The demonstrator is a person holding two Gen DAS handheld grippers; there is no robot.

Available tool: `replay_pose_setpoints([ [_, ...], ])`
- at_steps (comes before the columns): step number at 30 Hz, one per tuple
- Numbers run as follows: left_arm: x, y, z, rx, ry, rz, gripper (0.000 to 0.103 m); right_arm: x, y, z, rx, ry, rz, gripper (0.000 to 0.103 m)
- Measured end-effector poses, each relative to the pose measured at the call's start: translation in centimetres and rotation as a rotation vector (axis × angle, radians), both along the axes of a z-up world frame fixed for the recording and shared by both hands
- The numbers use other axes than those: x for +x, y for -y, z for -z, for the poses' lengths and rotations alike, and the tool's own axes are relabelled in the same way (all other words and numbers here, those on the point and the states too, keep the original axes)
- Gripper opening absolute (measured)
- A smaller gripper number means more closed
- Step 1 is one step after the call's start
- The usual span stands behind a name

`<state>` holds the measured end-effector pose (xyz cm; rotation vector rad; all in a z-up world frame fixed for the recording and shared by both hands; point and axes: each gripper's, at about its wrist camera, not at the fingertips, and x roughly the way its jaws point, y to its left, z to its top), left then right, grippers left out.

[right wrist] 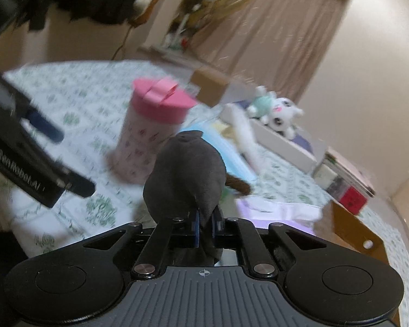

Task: Organize soft objects

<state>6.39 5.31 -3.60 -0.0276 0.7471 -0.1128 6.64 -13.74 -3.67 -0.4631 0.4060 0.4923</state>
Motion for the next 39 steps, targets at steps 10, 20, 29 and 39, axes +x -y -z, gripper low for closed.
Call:
replay_pose_setpoints([
  [10, 1.0, 3.7, -1.4, 0.006, 0.055, 0.046, 0.090, -0.1, 7.1, -3.3, 0.116, 0.037, 0.220, 0.008],
  [20, 6.6, 9.9, -1.7, 0.065, 0.143, 0.130, 0.064, 1.8, 12.9, -3.9, 0.172, 0.015, 0.381, 0.008],
  [29, 10.9, 13.8, 0.2, 0.334, 0.162, 0.265, 0.035, 2.7, 15.3, -2.6, 0.195, -0.023, 0.423, 0.008],
  [39, 10.6, 13.8, -0.5, 0.359, 0.172, 0.278, 0.011, 3.0, 16.4, -2.7, 0.234, -0.044, 0.436, 0.008],
])
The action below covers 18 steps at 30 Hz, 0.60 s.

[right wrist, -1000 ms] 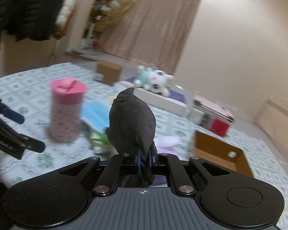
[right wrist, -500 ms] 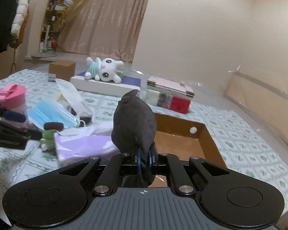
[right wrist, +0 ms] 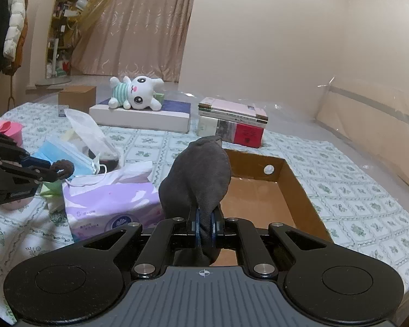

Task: Organize soft objects

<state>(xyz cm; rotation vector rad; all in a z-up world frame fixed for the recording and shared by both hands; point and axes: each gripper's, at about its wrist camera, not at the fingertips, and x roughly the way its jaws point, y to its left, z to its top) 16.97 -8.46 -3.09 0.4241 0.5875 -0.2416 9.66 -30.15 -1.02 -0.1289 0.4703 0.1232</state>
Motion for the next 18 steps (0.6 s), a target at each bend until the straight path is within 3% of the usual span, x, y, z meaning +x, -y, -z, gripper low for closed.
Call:
replay_pose_setpoints([
  [10, -2.0, 1.7, -4.9, -0.125, 0.020, 0.034, 0.010, -0.6, 3.3, -2.1, 0.067, 0.032, 0.039, 0.008],
  [18, -1.9, 8.4, -6.6, -0.268, -0.033, 0.154, 0.010, 0.4, 7.9, -3.6, 0.119, 0.050, 0.098, 0.008],
])
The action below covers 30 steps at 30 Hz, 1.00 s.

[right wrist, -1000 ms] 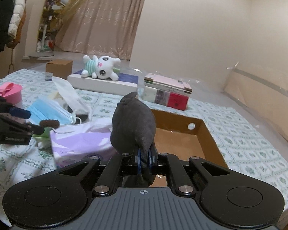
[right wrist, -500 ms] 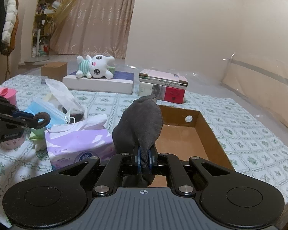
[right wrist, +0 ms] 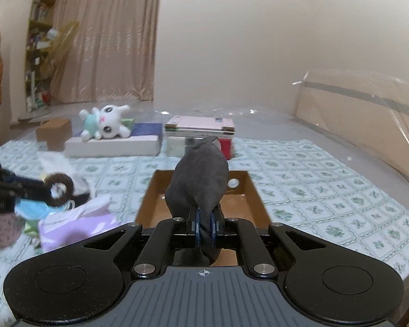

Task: Organize soft objects

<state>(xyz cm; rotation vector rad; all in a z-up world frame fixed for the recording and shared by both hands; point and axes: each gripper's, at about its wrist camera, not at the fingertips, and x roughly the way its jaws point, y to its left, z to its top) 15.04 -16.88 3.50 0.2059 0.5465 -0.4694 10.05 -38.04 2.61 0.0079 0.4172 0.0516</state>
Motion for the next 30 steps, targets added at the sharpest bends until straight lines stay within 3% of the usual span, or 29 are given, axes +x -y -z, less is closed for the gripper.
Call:
replay_pose_setpoints([
  [8, 1.5, 6.3, 1.8, -0.075, -0.061, 0.089, 0.011, 0.9, 3.7, 0.4, 0.054, -0.042, 0.054, 0.008],
  [10, 2.1, 7.1, 2.5, -0.092, -0.084, 0.096, 0.019, 1.1, 4.2, 0.7, 0.066, -0.056, 0.062, 0.008],
  [11, 2.2, 7.3, 2.9, -0.098, -0.094, 0.095, 0.029, 1.2, 4.4, 0.8, 0.071, -0.062, 0.066, 0.008],
  [13, 2.3, 7.4, 3.2, -0.109, -0.104, 0.092, 0.031, 1.5, 4.6, 1.0, 0.075, -0.072, 0.068, 0.008],
  [28, 0.5, -1.1, 2.9, -0.168, -0.110, -0.149, 0.031, 3.6, 4.7, 2.5, 0.223, -0.130, 0.025, 0.008],
  [29, 0.3, -1.6, 2.8, -0.168, -0.104, -0.163, 0.031, 3.7, 4.8, 2.7, 0.237, -0.134, 0.023, 0.010],
  [30, 0.0, -2.0, 2.6, -0.167, -0.096, -0.177, 0.031, 3.8, 5.0, 2.8, 0.251, -0.136, 0.025, 0.022],
])
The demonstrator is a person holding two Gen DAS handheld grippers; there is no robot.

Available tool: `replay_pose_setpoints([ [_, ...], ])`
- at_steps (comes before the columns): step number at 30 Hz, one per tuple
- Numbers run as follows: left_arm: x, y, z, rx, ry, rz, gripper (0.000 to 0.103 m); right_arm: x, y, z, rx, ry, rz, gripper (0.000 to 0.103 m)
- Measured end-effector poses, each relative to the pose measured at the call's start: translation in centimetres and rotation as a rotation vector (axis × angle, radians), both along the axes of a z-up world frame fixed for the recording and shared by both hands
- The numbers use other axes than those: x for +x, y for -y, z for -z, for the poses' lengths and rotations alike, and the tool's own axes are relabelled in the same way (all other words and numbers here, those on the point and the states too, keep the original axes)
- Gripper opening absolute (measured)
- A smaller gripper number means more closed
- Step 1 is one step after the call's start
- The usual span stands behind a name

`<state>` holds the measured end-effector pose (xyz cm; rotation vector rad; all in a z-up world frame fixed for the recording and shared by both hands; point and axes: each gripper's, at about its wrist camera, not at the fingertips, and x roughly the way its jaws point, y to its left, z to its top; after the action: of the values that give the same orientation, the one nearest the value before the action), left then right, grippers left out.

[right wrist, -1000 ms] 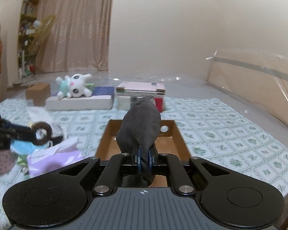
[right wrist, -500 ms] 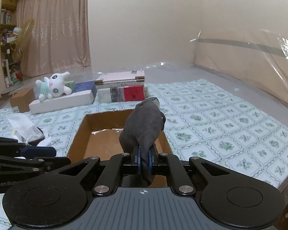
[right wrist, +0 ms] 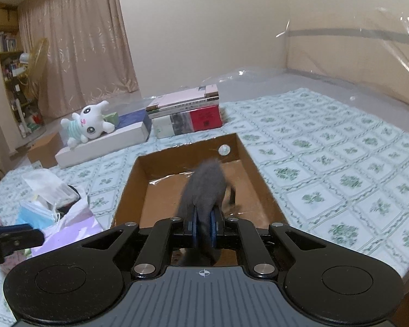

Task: Organize soft objects

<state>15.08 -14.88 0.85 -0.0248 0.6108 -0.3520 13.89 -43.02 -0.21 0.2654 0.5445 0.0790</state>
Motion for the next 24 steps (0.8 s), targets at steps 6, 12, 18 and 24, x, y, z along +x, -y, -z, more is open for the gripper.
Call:
replay_pose_setpoints([
  [6, -1.5, -2.2, -0.6, -0.011, 0.016, -0.042, 0.031, -1.3, 0.4, -0.3, -0.012, 0.025, 0.027, 0.070],
  [12, -3.5, -4.6, -0.4, -0.004, 0.006, -0.087, 0.033, -3.5, -0.8, -0.4, 0.006, 0.014, 0.032, 0.070],
  [18, -5.5, -7.5, 0.0, 0.022, -0.004, -0.143, 0.035, -5.7, -4.3, -0.6, 0.033, 0.005, -0.025, 0.070],
  [24, -7.6, -10.8, -0.2, 0.051, 0.007, -0.199, 0.041, -7.1, -8.4, -0.8, 0.039, -0.001, -0.106, 0.070],
])
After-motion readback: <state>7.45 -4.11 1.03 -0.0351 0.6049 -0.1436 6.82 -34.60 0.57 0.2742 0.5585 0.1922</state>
